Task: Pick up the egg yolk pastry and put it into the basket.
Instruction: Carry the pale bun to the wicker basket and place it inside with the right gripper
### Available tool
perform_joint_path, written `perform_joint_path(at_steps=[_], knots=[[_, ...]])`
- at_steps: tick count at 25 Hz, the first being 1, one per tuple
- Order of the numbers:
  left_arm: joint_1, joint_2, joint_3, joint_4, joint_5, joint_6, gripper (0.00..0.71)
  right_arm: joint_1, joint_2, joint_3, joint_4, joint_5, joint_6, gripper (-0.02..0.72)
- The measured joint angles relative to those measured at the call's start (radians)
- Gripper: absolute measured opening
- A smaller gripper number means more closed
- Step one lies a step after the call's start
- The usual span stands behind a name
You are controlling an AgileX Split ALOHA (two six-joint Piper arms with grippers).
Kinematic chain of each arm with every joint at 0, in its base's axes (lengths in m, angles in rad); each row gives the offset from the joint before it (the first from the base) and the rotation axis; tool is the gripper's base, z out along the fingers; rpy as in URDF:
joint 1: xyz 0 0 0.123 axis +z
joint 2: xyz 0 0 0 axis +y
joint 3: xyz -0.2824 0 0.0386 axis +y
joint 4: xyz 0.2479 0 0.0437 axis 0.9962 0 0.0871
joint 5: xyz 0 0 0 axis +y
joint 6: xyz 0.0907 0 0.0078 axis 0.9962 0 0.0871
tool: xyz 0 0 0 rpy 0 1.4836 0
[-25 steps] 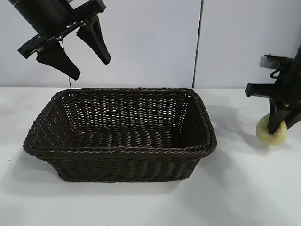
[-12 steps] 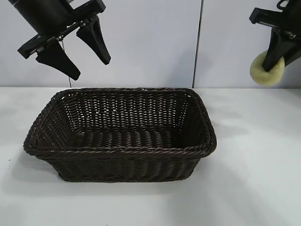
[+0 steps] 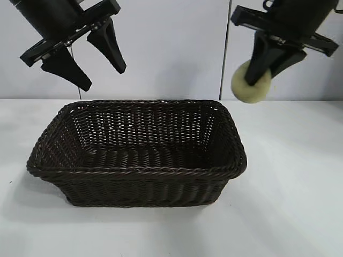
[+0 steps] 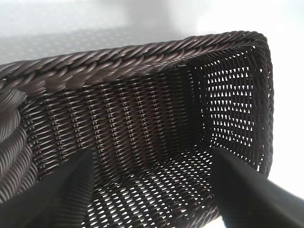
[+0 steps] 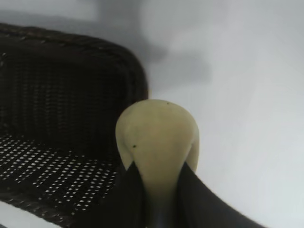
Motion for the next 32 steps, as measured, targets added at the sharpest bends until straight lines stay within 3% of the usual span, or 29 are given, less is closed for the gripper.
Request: perform_joint_path(at_steps=[8,20,22,27,32], knots=[[0.000,0.000,0.000,0.000,0.000,0.000,0.505,0.176,0.000,0.000,0.001,-0.018,0.015,0.104],[0.000,0.000,0.000,0.000,0.000,0.000,0.505,0.191,0.150,0.000,0.024,-0.087,0.060,0.111],[0.000,0.000,0.000,0.000,0.000,0.000,0.505,0.191,0.165,0.000,0.034,-0.097,0.060,0.157],[0.000,0.000,0.000,0.000,0.000,0.000,0.505,0.191,0.166,-0.004,0.052,-0.112,0.060,0.403],[0.000,0.000,0.000,0.000,0.000,0.000,0.505,0.191,0.166,-0.023,0.052,-0.088,0.060,0.477]])
